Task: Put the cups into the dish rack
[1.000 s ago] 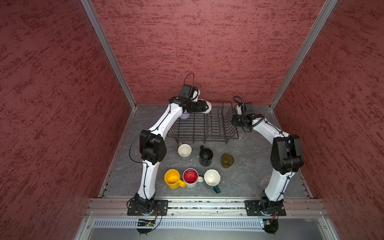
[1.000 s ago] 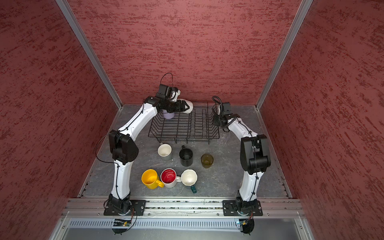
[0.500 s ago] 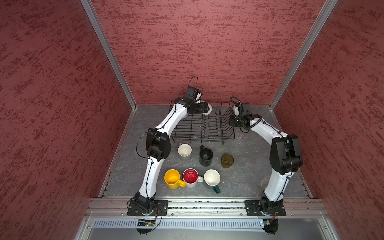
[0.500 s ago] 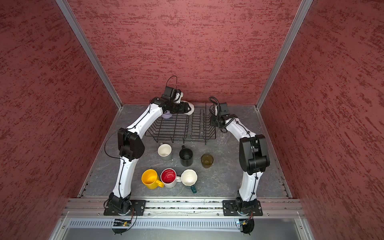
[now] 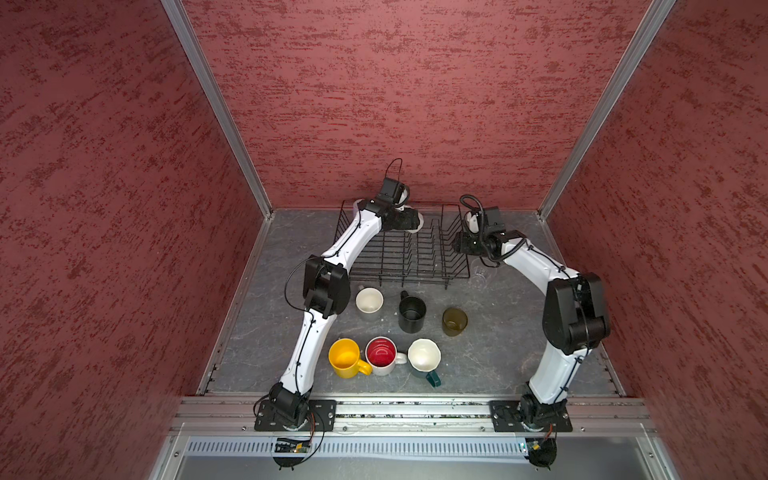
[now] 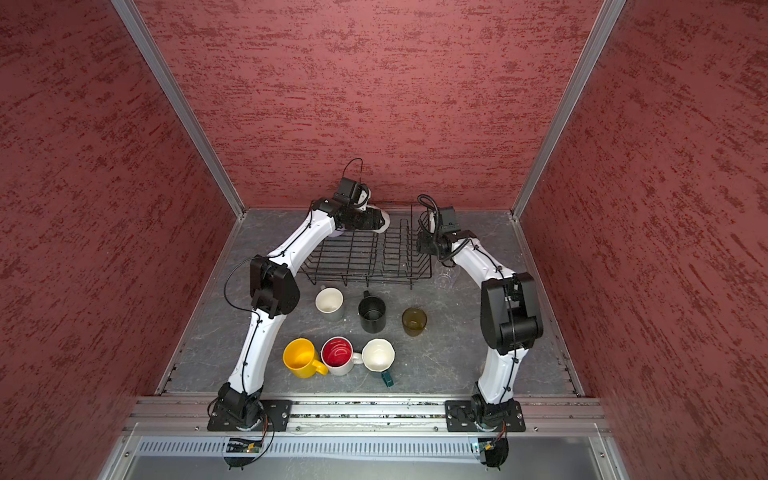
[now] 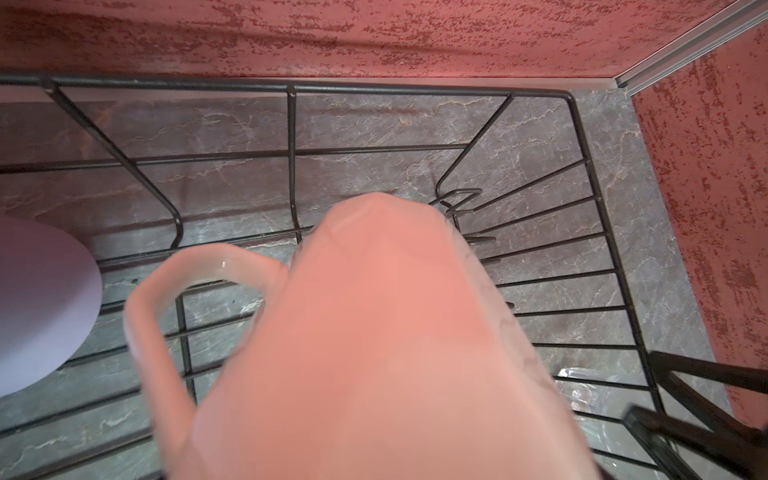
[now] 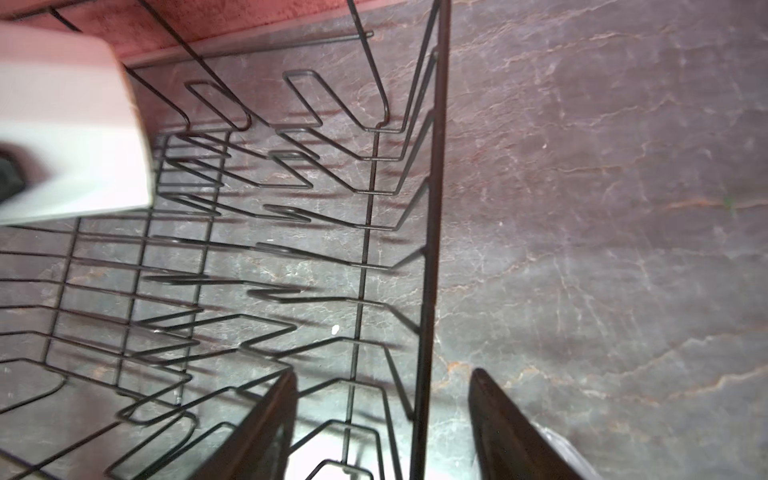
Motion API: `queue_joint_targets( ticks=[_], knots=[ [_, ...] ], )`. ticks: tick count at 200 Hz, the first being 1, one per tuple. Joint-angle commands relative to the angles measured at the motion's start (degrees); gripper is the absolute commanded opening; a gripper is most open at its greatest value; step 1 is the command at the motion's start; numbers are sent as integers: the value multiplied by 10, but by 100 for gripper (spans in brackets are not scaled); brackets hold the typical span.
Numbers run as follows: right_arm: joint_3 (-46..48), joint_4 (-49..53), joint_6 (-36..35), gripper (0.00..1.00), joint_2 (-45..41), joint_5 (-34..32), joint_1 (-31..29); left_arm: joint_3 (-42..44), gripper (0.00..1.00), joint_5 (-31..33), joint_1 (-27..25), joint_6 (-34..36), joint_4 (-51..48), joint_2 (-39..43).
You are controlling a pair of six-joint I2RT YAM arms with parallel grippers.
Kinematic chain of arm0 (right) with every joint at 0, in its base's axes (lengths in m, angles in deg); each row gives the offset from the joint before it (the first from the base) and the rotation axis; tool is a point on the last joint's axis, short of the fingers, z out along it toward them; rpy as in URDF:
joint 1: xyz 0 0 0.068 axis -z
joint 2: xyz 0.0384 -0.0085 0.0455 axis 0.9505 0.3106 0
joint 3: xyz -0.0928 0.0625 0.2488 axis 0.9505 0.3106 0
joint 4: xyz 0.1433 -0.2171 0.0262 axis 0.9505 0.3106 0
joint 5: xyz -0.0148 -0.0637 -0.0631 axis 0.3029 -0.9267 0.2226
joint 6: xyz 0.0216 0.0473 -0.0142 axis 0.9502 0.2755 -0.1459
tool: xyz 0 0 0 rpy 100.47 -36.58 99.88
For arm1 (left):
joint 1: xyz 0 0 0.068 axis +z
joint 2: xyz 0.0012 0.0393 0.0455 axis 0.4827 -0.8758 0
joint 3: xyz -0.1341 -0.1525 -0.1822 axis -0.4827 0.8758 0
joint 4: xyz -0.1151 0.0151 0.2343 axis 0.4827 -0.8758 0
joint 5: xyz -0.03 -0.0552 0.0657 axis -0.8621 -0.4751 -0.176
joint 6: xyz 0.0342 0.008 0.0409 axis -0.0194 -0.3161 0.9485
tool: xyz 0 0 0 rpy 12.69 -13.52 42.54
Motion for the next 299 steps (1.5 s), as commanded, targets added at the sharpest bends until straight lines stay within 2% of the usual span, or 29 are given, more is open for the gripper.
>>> queue_joint_targets(
  ticks=[1,46,129,212,252,299],
  knots=[
    [6,-14,8,82,-59,-9,-2,-28,0,6,-5,17,37,-1],
    [24,-13,22,92,-142,-20,-2,-36,0,9,-6,25,31,-16],
    [88,12,58,95,-303,-22,-3,-65,0,11,-11,45,23,-50],
    [125,5,80,97,-339,-12,-3,-65,0,24,-25,77,16,-66],
    [129,-2,82,98,-338,-9,-3,-65,15,24,-28,83,12,-70],
    [134,-6,82,98,-337,-11,-3,-64,45,24,-29,86,9,-70]
  ],
)
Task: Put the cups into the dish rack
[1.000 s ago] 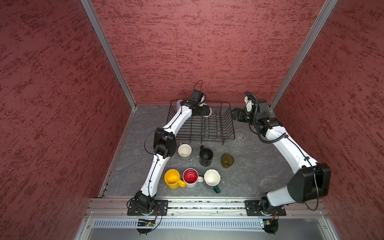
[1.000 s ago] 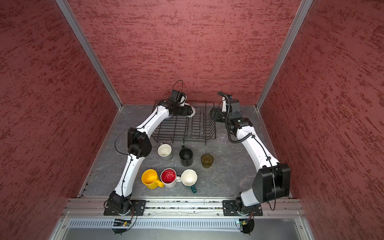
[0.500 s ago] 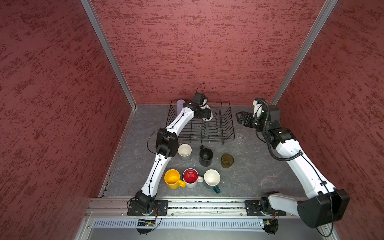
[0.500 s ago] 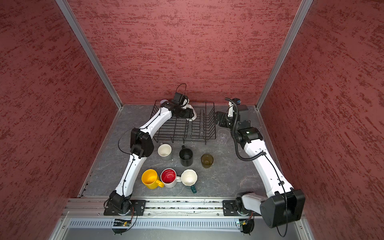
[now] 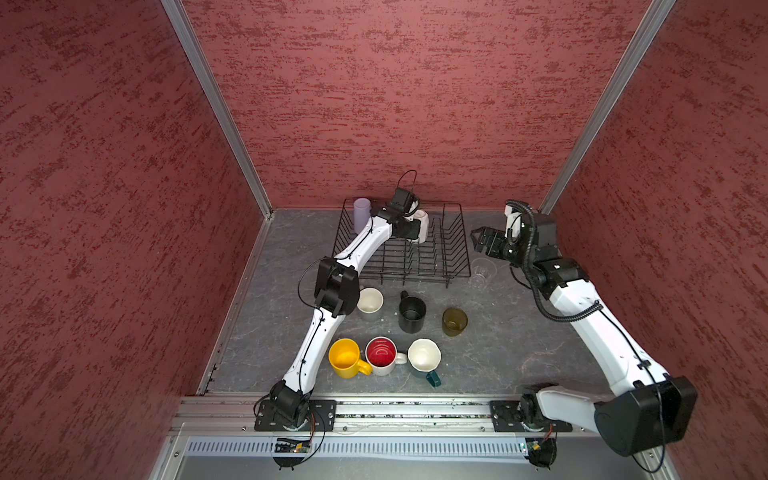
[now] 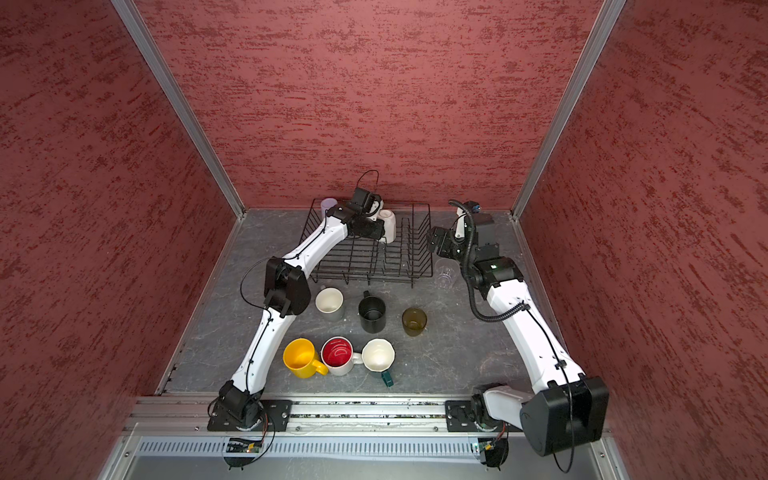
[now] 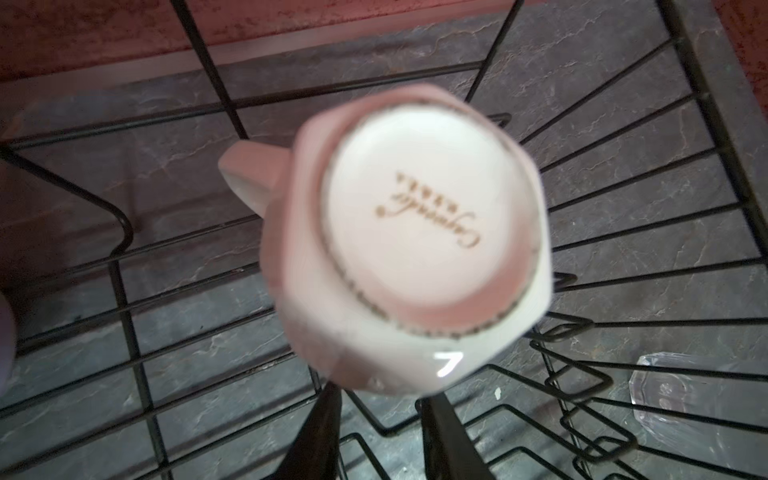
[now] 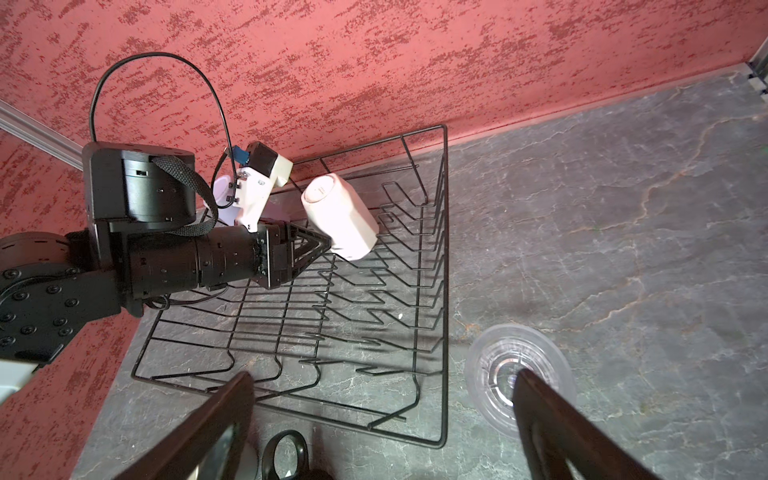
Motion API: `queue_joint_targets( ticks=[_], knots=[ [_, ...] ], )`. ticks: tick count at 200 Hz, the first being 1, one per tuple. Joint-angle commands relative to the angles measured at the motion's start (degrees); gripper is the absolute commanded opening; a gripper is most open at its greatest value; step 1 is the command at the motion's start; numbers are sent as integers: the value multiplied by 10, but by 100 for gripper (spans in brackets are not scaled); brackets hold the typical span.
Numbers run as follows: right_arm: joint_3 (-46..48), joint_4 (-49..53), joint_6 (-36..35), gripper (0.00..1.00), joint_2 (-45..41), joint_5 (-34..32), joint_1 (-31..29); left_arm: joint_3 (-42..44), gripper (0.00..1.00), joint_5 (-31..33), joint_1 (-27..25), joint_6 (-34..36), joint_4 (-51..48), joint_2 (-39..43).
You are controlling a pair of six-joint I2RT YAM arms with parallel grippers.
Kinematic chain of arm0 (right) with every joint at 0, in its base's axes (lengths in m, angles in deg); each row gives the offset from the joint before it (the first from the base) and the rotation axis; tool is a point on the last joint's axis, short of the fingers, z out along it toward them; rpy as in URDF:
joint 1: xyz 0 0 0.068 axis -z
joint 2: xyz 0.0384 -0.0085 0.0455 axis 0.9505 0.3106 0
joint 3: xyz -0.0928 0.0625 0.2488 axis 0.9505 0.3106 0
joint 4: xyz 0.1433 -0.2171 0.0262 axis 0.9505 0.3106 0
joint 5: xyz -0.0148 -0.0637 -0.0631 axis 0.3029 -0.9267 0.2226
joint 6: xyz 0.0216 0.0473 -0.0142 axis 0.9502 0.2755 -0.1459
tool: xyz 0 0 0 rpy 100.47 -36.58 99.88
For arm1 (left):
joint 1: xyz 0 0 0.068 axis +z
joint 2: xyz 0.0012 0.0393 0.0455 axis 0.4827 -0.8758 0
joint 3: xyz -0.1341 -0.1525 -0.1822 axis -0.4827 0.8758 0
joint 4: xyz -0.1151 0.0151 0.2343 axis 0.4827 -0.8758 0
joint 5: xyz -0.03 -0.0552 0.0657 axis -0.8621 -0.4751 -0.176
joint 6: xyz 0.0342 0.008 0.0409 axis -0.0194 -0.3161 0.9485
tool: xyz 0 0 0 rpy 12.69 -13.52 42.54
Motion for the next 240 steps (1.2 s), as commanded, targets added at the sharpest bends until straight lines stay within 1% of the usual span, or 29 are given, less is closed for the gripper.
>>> queue_joint_targets(
  ticks=[1,35,61,73,104,133,146,181,212,225,240],
  knots=[
    [6,-11,8,98,-9,-3,-3,-16,45,-3,-2,9,18,0],
    [8,-9,7,98,-10,-7,-2,-15,65,-6,-3,10,11,10],
    [4,-1,1,98,-8,-12,-2,-3,73,-14,-3,11,10,36],
    [0,9,-4,97,-5,-16,-2,16,77,-17,-4,10,17,56],
    [-7,54,-14,93,10,-46,-2,92,81,-26,-4,10,66,139],
    [8,84,-4,90,14,-82,-3,190,88,-28,-2,13,140,236],
    [20,92,3,89,13,-91,-1,234,90,-38,-1,19,180,278],
    [55,100,17,82,10,-80,15,342,94,-59,14,18,270,378],
    [71,91,13,74,2,-33,14,432,99,-89,42,-13,344,456],
    [69,115,9,73,-1,-40,13,461,100,-104,56,-29,366,481],
    [75,145,9,73,-11,-70,12,496,100,-118,73,-46,388,508]
  ],
)
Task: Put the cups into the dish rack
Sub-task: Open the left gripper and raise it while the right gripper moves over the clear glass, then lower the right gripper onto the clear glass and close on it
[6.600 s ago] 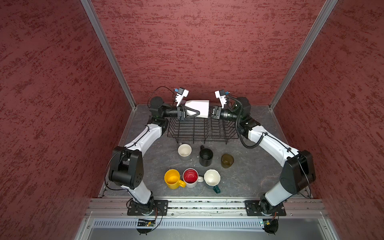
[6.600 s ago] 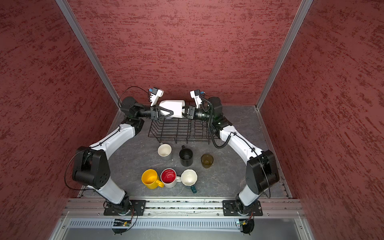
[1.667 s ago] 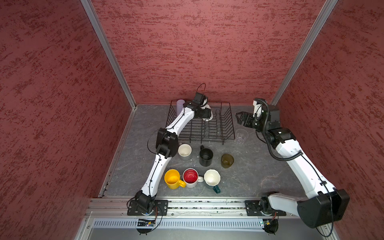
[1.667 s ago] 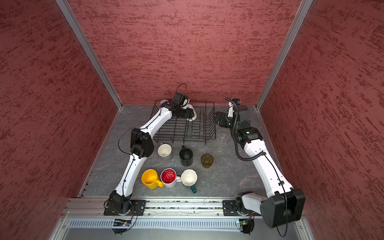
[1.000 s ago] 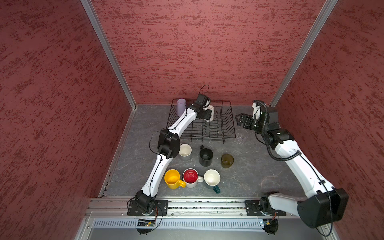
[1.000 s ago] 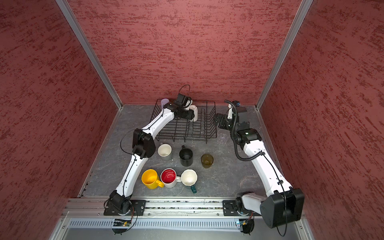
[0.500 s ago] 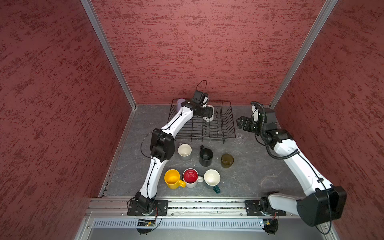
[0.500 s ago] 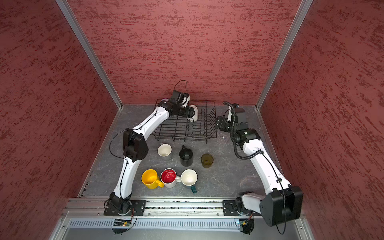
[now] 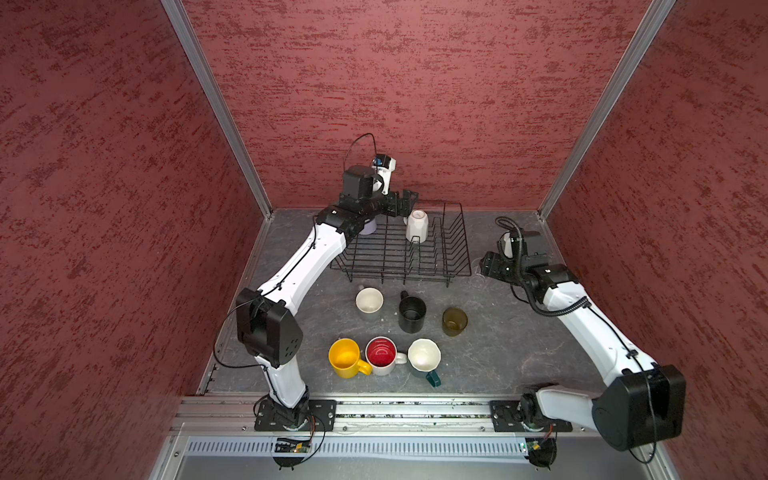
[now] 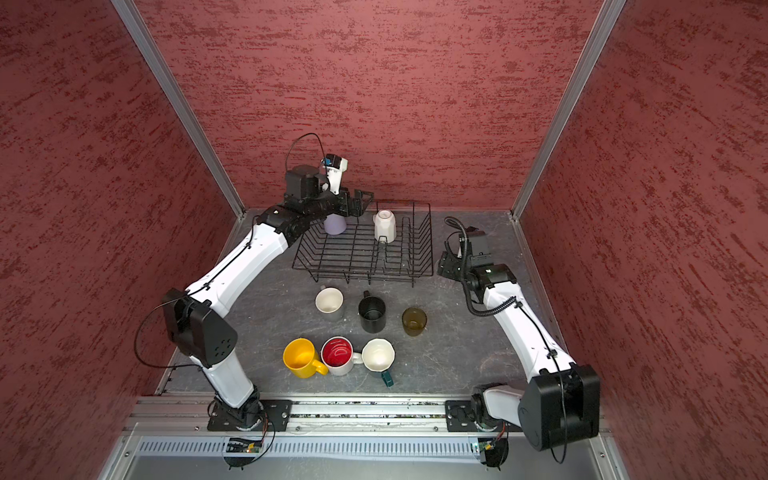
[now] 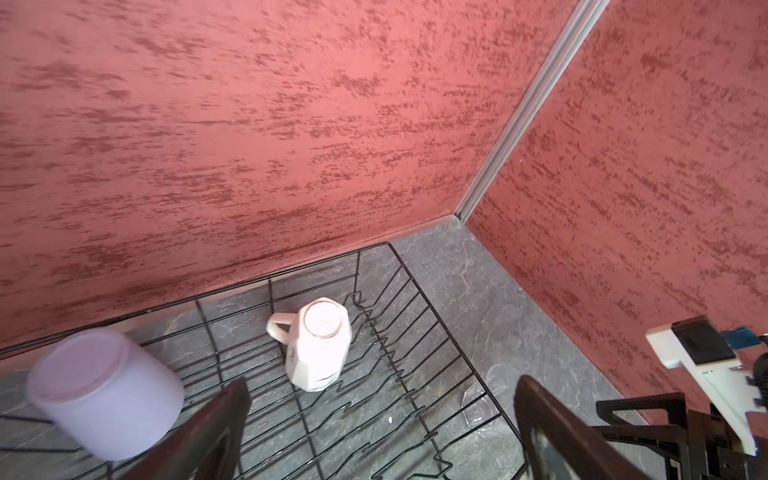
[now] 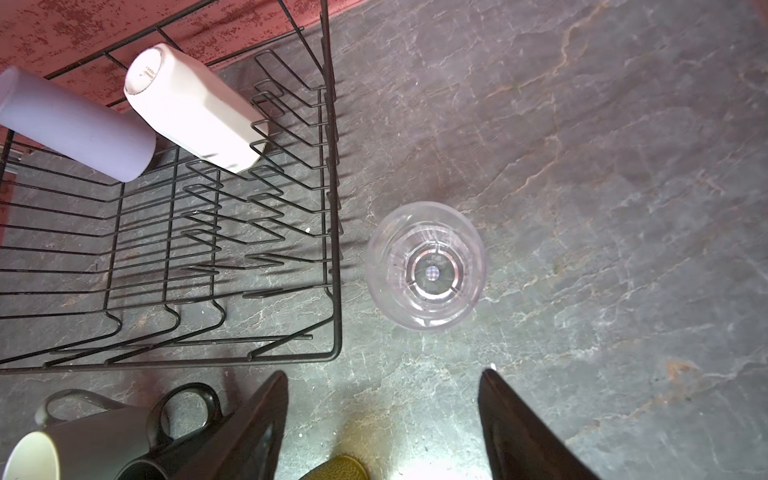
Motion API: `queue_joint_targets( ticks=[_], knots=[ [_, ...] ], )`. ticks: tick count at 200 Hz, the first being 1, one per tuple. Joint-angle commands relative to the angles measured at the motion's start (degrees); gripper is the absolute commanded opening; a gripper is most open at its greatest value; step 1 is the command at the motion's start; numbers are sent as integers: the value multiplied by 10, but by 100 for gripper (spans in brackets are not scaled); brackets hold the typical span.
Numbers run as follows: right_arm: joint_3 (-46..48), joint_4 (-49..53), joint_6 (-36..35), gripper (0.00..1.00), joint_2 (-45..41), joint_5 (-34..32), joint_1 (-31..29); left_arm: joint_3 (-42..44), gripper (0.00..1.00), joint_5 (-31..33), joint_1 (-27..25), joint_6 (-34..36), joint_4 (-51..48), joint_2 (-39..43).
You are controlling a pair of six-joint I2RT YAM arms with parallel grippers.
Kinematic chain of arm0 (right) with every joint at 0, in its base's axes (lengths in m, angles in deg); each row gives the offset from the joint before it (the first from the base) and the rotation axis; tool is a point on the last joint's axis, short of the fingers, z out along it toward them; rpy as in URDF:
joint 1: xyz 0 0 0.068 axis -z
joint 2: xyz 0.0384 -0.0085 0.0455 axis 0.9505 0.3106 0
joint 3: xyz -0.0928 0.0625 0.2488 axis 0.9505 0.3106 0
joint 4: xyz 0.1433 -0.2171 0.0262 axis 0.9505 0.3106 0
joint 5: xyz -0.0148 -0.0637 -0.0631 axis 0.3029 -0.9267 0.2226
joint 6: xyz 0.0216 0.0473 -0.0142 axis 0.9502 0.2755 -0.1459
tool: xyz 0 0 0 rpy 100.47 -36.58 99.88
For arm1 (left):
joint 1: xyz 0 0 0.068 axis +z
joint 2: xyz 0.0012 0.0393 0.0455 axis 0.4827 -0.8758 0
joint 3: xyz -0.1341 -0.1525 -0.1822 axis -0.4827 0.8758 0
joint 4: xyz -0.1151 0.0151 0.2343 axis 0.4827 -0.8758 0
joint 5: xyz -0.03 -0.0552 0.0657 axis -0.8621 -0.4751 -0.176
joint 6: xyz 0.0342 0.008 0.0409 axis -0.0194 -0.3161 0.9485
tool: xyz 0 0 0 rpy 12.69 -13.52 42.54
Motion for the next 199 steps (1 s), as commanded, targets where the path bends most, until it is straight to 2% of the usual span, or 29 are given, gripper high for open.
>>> queue_joint_targets(
  ticks=[1,30,65,125,199],
  knots=[
    [4,46,1,73,-23,-22,0,43,100,-36,23,-35,66,37],
    [21,68,10,73,-22,-64,3,113,100,-35,48,-58,111,88],
    [34,29,22,71,6,-68,11,161,100,-24,63,-58,128,136],
    [44,-39,26,64,71,-55,40,215,100,-17,93,-64,129,188],
    [51,-91,26,54,144,-46,64,234,100,-27,112,-72,138,199]
  ],
)
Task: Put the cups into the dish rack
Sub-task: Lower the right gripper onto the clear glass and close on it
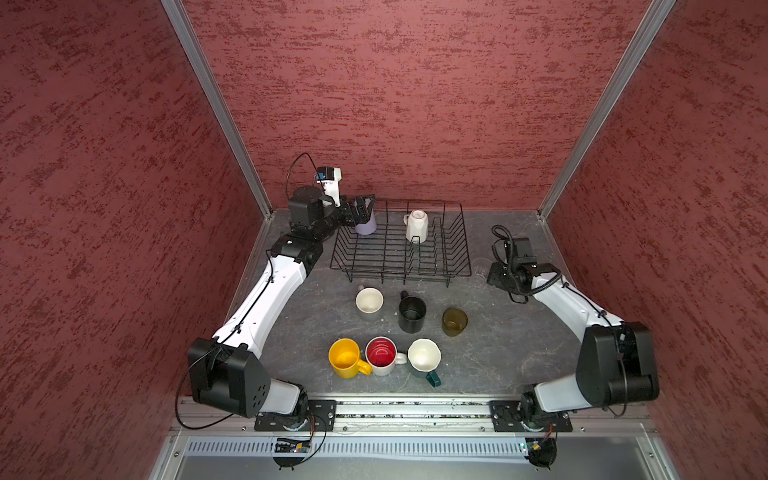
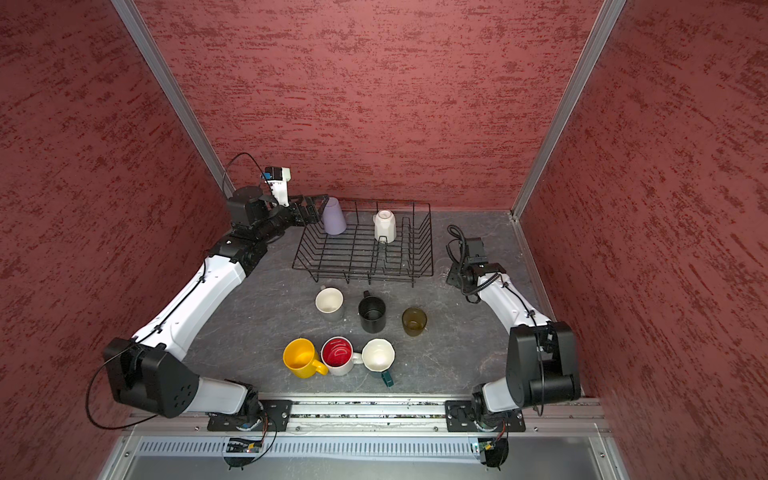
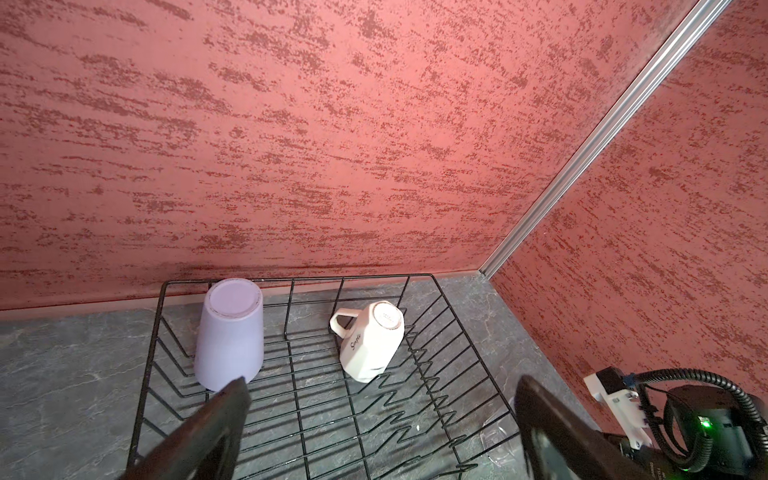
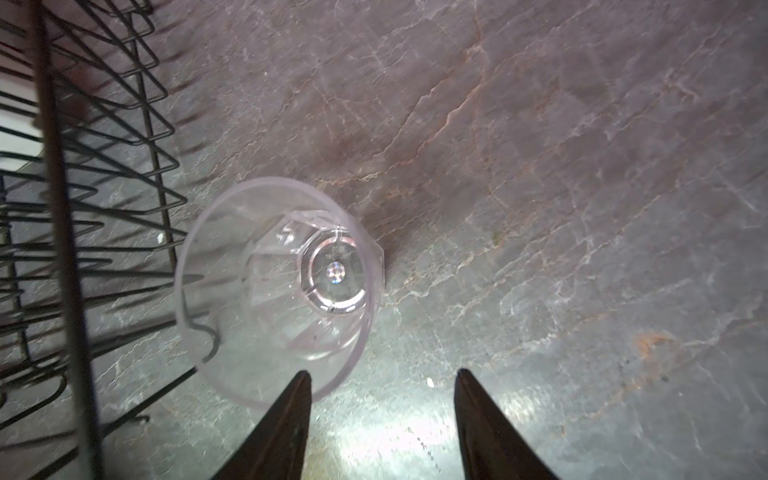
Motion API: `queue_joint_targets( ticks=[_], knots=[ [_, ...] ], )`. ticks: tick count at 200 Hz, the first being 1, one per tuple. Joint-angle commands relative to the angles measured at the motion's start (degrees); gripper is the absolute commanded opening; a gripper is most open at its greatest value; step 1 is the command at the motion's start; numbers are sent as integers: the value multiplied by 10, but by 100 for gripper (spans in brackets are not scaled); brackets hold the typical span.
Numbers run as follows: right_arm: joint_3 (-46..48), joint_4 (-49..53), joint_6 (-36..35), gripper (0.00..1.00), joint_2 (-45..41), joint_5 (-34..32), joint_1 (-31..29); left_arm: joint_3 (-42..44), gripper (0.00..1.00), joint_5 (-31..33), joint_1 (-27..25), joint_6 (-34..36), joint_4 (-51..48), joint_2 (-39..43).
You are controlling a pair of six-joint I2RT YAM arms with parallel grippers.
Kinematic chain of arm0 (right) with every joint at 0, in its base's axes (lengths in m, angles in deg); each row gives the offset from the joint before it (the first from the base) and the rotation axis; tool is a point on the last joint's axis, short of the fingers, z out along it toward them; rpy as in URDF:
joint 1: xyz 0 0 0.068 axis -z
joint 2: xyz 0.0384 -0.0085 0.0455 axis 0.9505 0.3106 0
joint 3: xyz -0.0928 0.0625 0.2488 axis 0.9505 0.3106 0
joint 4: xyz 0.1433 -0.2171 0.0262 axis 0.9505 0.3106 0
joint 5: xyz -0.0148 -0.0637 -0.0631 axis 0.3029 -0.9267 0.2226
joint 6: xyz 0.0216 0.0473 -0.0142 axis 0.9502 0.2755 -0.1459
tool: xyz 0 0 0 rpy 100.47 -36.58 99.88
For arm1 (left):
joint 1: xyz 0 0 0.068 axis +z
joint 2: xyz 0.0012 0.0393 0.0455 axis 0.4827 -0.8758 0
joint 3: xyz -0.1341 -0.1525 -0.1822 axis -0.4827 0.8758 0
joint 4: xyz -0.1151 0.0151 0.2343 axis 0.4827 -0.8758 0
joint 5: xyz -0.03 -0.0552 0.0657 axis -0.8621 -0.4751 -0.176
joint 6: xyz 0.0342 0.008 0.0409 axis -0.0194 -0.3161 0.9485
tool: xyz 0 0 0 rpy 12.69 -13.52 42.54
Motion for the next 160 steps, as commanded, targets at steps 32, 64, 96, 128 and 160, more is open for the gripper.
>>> queue_joint_targets(
  ticks=[32,64,96,128,160],
  knots=[
    [7,-49,5,46,36,7,10,8,100,-13,10,-10,24,18],
    [-2,-55,0,34,52,19,11,13,100,-19,13,-18,32,17],
    [-6,-54,-5,19,47,26,10,16,100,-30,21,-32,43,15],
    [-8,-43,-6,2,25,27,11,18,100,-38,24,-43,50,12],
    [-10,-24,-4,0,-15,27,14,19,100,-45,25,-49,56,10]
  ],
)
